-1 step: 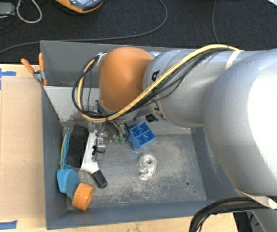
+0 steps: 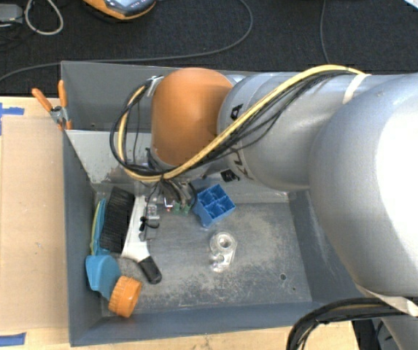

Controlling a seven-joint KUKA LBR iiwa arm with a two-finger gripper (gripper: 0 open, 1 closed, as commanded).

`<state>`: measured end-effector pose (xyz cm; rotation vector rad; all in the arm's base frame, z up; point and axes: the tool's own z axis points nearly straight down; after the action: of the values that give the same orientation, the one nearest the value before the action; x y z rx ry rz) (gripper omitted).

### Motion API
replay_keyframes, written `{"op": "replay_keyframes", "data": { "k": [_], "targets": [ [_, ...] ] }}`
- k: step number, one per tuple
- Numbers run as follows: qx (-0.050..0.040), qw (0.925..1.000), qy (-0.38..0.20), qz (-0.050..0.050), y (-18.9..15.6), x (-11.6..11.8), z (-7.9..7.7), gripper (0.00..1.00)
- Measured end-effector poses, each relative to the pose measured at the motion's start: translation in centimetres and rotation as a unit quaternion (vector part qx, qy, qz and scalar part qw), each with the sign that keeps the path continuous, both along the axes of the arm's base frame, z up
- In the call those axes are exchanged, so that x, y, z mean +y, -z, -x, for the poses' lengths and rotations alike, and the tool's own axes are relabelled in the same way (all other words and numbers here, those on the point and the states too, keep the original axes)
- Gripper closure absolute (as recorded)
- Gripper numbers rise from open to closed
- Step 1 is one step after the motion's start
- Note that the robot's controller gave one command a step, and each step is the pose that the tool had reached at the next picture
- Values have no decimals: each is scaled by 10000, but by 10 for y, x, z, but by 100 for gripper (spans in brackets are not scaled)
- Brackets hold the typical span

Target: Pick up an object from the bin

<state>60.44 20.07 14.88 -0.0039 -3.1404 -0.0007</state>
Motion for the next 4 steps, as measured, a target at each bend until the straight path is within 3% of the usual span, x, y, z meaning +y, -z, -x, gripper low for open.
{"op": "replay_keyframes", "data": {
  "k": [1,2,3,4],
  "targets": [
    [17,9513,-3084,-6,75,19,-4,0],
    [-12,9677,-2520,-7,14,21,-12,0],
    [53,9346,-3556,-15,51,7,1,0],
    [-31,8703,-4925,-16,79,19,-12,0]
  ]
}}
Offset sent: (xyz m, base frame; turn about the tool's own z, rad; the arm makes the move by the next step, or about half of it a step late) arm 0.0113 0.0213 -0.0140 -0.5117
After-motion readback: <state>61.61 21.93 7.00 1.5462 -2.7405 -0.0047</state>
